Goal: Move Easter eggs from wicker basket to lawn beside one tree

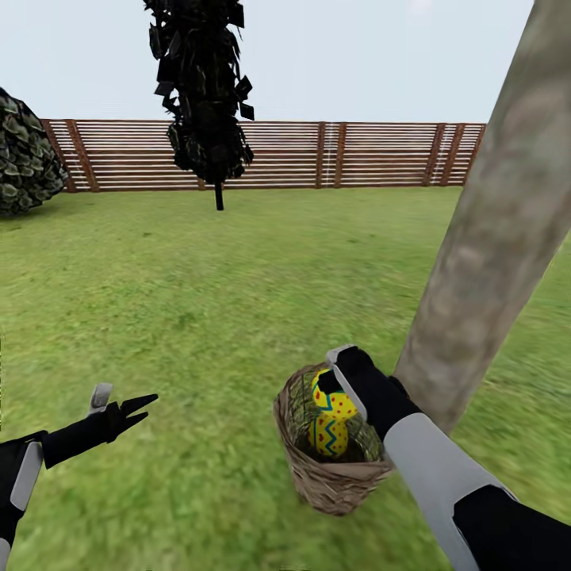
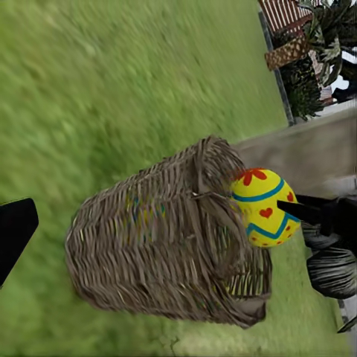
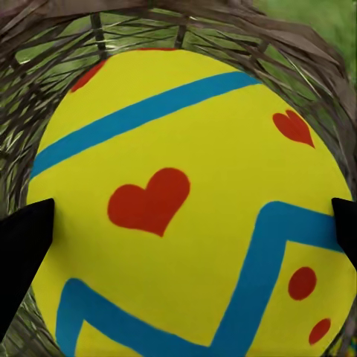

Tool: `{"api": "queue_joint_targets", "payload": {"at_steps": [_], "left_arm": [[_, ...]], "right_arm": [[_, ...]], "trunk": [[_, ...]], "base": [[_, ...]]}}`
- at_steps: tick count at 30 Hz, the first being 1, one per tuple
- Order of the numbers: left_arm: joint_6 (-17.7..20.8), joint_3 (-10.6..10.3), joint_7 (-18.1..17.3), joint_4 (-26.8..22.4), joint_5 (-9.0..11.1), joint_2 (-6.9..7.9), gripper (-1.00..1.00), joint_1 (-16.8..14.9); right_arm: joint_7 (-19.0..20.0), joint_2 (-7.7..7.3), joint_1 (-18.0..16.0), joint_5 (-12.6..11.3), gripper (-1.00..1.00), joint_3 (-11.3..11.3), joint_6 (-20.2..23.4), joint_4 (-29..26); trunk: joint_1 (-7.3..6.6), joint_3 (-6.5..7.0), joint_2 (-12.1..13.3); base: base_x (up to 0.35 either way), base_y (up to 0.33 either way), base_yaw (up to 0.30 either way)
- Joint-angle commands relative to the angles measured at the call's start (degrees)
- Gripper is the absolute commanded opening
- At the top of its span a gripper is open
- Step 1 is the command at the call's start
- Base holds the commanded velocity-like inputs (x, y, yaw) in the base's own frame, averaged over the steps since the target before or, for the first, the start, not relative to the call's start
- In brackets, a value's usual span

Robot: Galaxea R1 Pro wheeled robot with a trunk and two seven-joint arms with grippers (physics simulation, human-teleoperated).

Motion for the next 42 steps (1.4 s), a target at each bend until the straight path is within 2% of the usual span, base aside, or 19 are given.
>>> {"api": "queue_joint_targets", "payload": {"at_steps": [1, 6, 18, 19, 22, 24, 26, 30, 34, 36, 38, 42], "left_arm": [[0.3, 0.1, -0.1, 0.0, 0.0, -0.01, 1.0, 0.0], [0.3, 0.1, -0.1, 0.0, 0.0, -0.02, 1.0, 0.0], [0.3, 0.0, 0.0, 0.0, 0.0, -0.02, 1.0, 0.0], [0.3, 0.0, 0.0, 0.0, 0.0, -0.02, 1.0, 0.0], [0.2, 0.0, 0.0, 0.0, 0.0, -0.02, 1.0, 0.0], [0.2, 0.0, 0.0, 0.0, 0.0, -0.02, 1.0, 0.0], [0.2, 0.0, 0.0, 0.0, 0.0, -0.02, 1.0, 0.0], [0.2, 0.0, 0.1, 0.0, 0.0, -0.02, 1.0, 0.0], [0.2, 0.0, 0.1, 0.0, 0.0, -0.02, 1.0, 0.0], [0.2, 0.0, 0.1, 0.0, 0.0, -0.02, 1.0, 0.0], [0.2, 0.0, 0.1, 0.0, 0.0, -0.02, 1.0, 0.0], [0.2, 0.0, 0.3, 0.0, 0.0, -0.03, 1.0, 0.0]], "right_arm": [[-0.4, -0.15, 0.0, -0.5, -1.0, 0.2, 0.4, -0.5], [-0.4, -0.81, 0.0, -0.5, -1.0, 0.1, 0.4, -0.8], [-0.4, -1.12, 0.0, -0.6, -1.0, -0.4, 0.2, -3.7], [-0.4, -1.25, 0.0, -0.6, -1.0, -0.8, 0.1, -3.8], [-0.2, -1.79, 0.0, -0.6, -1.0, -6.2, 0.1, -4.7], [2.4, -1.9, 0.0, -0.6, -1.0, -7.9, 0.1, -4.8], [8.1, -2.15, 0.0, -0.5, -1.0, -8.3, 0.1, -4.7], [17.1, -3.94, 0.0, -0.5, -1.0, -8.5, 0.0, -4.8], [27.1, -5.47, 0.0, -0.5, -1.0, -8.5, -0.1, -4.8], [33.2, -7.14, 0.0, -0.5, -1.0, -8.5, -0.2, -4.8], [35.4, -7.69, 0.0, -0.5, -1.0, -8.5, -0.3, -4.8], [36.0, -7.84, 0.0, -0.6, -1.0, -8.5, -1.0, -4.7]], "trunk": [[-0.05, 0.18, 0.0], [-0.18, 1.28, 0.1], [-0.49, 3.94, 0.2], [-0.51, 4.16, 0.2], [-0.59, 4.83, 0.3], [-0.64, 5.27, 0.3], [-0.69, 5.71, 0.3], [-0.79, 6.6, 0.4], [-1.67, 7.32, 2.0], [-2.11, 7.68, 2.8], [-2.55, 8.04, 3.6], [-3.43, 8.75, 5.2]], "base": [[-0.261, 0.0, 0.0], [-0.161, 0.0, 0.0], [-0.127, 0.0, 0.0], [-0.003, 0.0, 0.0], [-0.009, 0.0, 0.0], [-0.224, 0.0, 0.0], [-0.314, 0.0, 0.0], [-0.335, 0.0, 0.0], [-0.338, 0.0, 0.0], [-0.338, 0.0, 0.0], [-0.338, 0.0, 0.0], [-0.244, 0.0, 0.0]]}}
